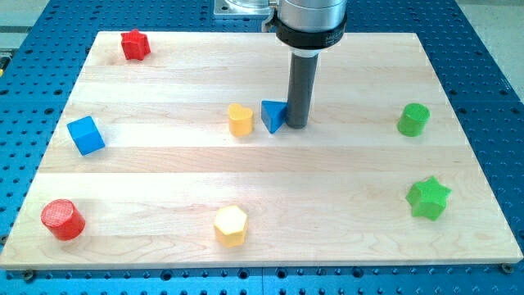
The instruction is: Push green circle into heart
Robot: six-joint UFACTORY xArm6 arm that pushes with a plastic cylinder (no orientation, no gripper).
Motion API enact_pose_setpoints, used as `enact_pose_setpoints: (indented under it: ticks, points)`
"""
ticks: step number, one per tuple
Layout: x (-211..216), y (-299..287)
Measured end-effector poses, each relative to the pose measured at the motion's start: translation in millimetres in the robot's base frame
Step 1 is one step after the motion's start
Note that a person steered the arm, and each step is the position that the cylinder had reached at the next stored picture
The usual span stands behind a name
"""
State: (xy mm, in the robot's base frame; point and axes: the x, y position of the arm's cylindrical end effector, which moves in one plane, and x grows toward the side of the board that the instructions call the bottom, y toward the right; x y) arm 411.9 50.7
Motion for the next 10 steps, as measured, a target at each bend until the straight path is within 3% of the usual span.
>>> enact_pose_setpoints:
  ticks: [1, 2, 3, 4, 5, 8, 10]
  points:
    - [-0.3, -16.5]
    - [-25.8, 18.8]
    - [-54.6, 100.2]
    - [-44.4, 210.3]
    - [-6.1, 221.4]
    - [26.6, 176.4]
    - [20.3, 62.0]
